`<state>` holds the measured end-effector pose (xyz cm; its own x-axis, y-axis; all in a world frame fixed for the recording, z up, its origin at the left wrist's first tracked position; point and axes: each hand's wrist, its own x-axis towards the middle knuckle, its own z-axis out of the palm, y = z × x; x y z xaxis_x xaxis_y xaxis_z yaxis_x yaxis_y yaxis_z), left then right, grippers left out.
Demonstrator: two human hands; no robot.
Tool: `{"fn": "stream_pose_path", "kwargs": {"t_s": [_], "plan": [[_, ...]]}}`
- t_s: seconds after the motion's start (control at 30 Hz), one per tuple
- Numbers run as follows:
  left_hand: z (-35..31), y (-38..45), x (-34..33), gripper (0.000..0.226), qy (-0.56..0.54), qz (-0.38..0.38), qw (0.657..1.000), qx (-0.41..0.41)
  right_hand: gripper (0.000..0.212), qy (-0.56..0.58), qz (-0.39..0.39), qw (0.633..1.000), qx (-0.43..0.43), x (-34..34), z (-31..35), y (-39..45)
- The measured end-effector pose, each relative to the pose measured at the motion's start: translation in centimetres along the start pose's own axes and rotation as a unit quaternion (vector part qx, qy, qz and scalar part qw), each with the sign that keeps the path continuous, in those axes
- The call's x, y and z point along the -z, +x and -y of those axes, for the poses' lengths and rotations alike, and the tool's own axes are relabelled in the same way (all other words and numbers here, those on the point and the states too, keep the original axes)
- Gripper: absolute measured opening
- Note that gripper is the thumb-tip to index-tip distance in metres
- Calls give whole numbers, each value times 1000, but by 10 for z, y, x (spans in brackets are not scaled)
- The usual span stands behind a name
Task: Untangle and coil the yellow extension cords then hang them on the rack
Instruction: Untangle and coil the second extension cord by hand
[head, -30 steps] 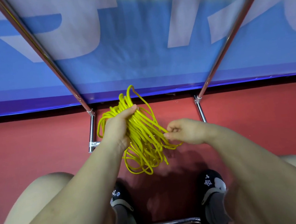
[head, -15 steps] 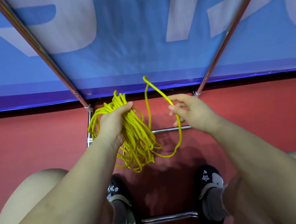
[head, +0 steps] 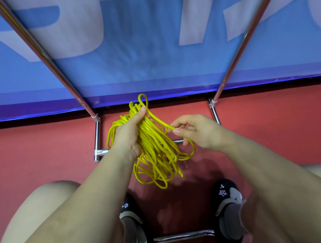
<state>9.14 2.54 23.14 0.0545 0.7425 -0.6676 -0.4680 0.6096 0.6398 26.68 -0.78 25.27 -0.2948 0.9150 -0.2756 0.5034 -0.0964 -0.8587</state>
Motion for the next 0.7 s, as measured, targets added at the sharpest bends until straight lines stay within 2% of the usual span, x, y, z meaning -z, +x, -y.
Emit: {"fn": "stream_pose_path", "kwargs": {"t_s": [0.27, 0.37, 0.47, 0.53, 0.7], "plan": [[-7, 1, 5, 15, 30, -19, 999, 4, 17, 14, 85, 996, 5, -3, -2, -4], [-10, -1, 7, 12, 33, -29, 999, 6, 8, -53, 81, 995, -23, -1, -12, -1], [-16, -2, 8, 10, 5, -32, 999, -6, 20, -116, 92, 987, -60, 1, -18, -2], [-21, -4, 9, 9, -18, -27, 999, -23, 24, -176, 111, 975, -76, 1, -23, -4], [-42, -11, 20, 22, -84, -5, 995, -55, 19, -331, 151, 911, -194, 17, -36, -10]]}}
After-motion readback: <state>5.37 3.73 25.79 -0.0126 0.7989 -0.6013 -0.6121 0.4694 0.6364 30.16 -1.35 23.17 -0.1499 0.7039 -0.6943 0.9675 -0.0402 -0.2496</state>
